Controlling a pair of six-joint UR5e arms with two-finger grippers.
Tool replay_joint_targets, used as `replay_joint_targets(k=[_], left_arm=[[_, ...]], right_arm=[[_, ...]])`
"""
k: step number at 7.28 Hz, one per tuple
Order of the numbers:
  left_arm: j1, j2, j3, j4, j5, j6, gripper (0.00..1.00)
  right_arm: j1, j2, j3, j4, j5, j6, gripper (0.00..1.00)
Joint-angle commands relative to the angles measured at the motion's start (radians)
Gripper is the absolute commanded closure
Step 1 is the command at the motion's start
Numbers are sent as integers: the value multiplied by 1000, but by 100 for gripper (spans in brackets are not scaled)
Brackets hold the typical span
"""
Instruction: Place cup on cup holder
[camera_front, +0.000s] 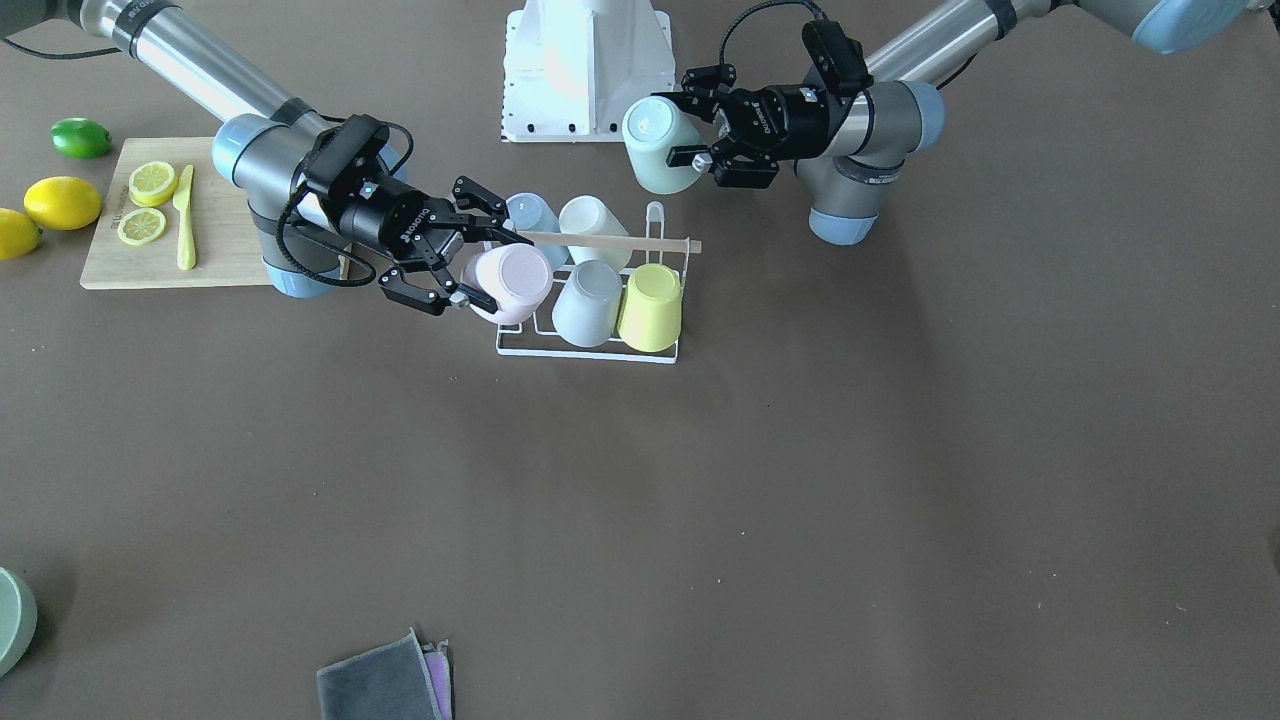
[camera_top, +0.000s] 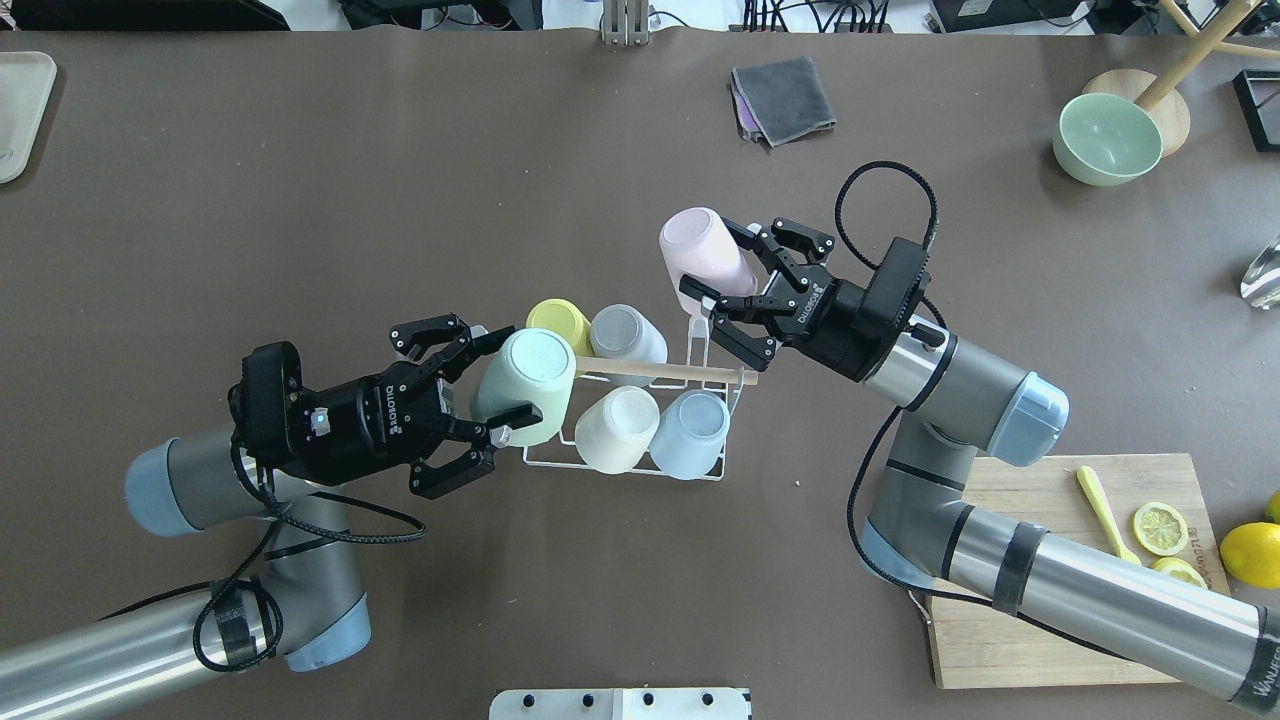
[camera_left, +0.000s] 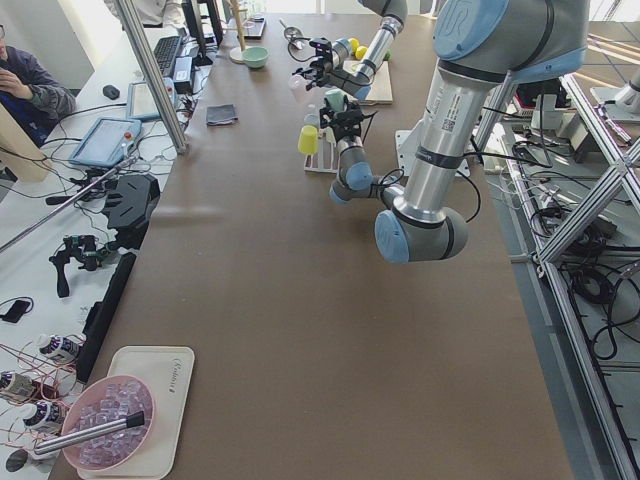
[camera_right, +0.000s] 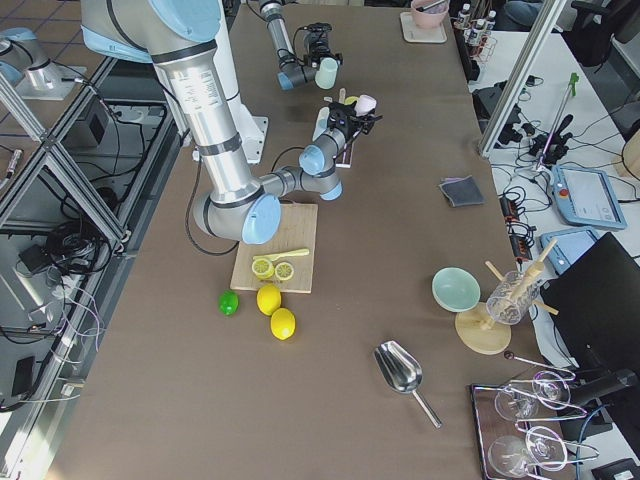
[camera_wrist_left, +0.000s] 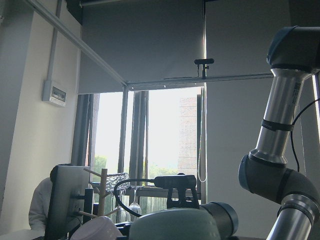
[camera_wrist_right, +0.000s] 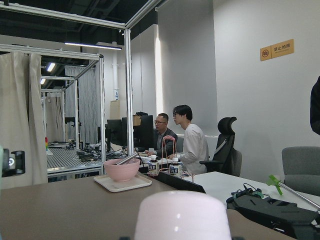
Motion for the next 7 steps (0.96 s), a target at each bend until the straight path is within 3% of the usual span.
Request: replay_joint_targets(k=[1,7], left_arm=[[32,-4,-2,-3,-7,1,92],[20,-22,57,-1,22,-2,91]], right_arm=[[-46,17,2,-1,-55,-42,42],[-92,-2,-18,33,-85,-111,42]])
